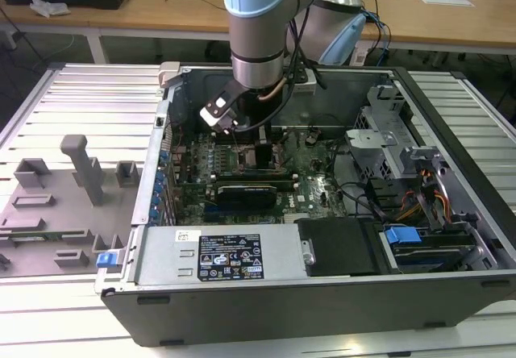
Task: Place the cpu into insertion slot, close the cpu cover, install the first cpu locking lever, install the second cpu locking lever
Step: 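Place the cpu into insertion slot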
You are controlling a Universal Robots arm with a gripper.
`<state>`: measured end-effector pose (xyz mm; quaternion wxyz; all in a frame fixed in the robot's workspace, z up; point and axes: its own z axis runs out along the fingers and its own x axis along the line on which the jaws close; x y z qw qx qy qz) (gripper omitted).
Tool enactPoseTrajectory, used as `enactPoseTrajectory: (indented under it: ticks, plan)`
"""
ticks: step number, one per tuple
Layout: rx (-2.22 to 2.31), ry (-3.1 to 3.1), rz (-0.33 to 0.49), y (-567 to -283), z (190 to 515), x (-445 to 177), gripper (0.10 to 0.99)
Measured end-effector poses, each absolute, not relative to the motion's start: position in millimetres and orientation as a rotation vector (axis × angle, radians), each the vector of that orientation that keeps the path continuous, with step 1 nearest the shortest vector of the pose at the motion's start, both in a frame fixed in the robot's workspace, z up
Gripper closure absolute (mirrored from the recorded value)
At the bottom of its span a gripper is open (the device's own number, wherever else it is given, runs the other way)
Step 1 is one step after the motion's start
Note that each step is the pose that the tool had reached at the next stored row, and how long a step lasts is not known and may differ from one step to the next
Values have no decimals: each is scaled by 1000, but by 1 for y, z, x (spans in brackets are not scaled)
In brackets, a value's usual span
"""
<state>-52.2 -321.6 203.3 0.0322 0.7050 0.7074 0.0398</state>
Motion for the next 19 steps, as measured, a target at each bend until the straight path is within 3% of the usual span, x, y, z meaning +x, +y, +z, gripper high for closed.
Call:
enactPoseTrajectory:
  ticks: [4,16,18,19]
  plan:
    - [2191,2198,78,-322,203,-52,471]
    - [2187,2195,58,-319,201,-51,471]
    - [2187,2195,57,-319,201,-51,482]
    - [2187,2195,58,-319,201,-51,557]
